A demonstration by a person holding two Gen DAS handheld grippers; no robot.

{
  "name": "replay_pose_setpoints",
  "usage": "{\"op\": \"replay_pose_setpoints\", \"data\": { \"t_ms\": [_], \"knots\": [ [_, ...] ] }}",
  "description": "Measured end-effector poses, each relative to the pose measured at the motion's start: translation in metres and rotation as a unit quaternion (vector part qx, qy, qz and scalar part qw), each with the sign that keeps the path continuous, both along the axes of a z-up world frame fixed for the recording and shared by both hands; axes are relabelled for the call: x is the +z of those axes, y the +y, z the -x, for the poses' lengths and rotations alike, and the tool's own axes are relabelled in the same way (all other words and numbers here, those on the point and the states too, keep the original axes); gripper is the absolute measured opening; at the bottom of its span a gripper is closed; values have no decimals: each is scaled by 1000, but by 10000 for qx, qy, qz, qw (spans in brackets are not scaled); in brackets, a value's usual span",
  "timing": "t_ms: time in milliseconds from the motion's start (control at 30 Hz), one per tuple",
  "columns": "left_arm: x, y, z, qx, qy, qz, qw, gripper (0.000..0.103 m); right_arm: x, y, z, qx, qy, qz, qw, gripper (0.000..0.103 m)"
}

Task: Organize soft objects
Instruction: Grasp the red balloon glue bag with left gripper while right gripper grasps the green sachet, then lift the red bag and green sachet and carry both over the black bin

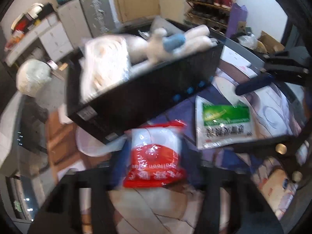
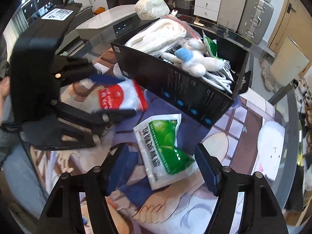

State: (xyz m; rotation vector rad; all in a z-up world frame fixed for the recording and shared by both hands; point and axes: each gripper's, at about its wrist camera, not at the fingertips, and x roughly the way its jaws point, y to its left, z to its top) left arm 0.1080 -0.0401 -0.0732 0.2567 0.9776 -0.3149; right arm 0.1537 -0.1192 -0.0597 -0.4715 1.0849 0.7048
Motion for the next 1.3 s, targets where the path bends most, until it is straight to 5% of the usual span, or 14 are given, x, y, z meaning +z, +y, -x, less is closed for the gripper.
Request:
{"op": "replay_pose_setpoints", "data": {
  "t_ms": [133, 200, 267, 367, 500, 600, 667, 800, 867, 1000, 1300],
  "knots": [
    [0, 4, 2, 9, 147, 116, 9998, 42, -11, 5, 2, 80, 29, 43, 10000, 69],
    [1, 5, 8, 41, 210, 81, 9997, 43, -22, 10, 5, 108, 292, 74, 9995, 34],
    [1, 4, 14, -9, 272, 75, 9996, 46, -22, 13, 2, 151, 365, 98, 9992, 22],
    [1, 3, 20, -57, 353, 158, 9992, 65, -21, 18, 9, 242, 386, 147, 9989, 20],
    [-2, 6, 23, 125, 427, 178, 9989, 67, -25, 25, 19, 195, 299, 101, 9993, 26],
    [-4, 6, 24, 114, 444, 203, 9987, 62, -30, 27, 16, 96, 315, 92, 9994, 36],
    [-3, 4, 24, 95, 394, 150, 9991, 47, -27, 20, 15, 1, 375, -8, 9993, 42],
    [-2, 0, 24, 28, 380, 175, 9991, 44, -32, 26, 16, 128, 349, -45, 9993, 53],
    [-1, -1, 24, 14, 361, 165, 9992, 43, -32, 29, 18, 197, 264, 64, 9994, 47],
    [0, -2, 24, 18, 335, 152, 9993, 42, -30, 29, 19, 224, 326, -24, 9992, 16],
    [6, 1, 24, 53, 261, 235, 9994, 42, -23, 22, 26, 210, 199, -60, 9996, 14]
  ]
}}
